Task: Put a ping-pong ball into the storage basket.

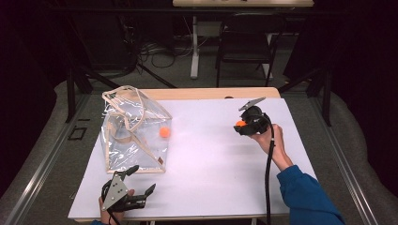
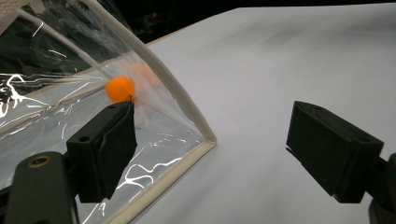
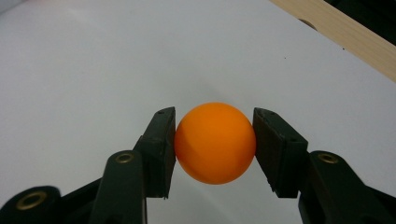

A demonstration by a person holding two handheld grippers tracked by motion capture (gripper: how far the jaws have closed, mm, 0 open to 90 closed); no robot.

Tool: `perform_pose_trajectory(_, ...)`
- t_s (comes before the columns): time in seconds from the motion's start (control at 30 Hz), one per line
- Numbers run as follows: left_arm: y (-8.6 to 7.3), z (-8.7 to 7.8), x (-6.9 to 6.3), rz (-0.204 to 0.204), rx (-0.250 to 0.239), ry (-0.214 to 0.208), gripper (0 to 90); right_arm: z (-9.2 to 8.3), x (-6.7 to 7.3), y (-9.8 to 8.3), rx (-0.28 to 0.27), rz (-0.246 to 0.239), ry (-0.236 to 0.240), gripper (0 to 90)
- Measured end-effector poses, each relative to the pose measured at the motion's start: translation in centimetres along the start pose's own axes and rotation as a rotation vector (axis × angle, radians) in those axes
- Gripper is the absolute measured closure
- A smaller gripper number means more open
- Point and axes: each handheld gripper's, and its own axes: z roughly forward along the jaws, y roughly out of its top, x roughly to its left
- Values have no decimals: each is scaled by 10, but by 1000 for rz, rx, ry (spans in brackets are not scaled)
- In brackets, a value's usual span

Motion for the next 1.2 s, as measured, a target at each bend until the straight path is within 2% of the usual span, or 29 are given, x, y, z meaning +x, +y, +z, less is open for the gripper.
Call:
perform_pose_trajectory(0.47,0,0,0,-1,1,-1,158,-6,10,11,-8,-44,12,508)
perform_pose_trajectory(1.2,0,0,0,-2,0,-2,158,-15,19,21,-38,-72,14,508)
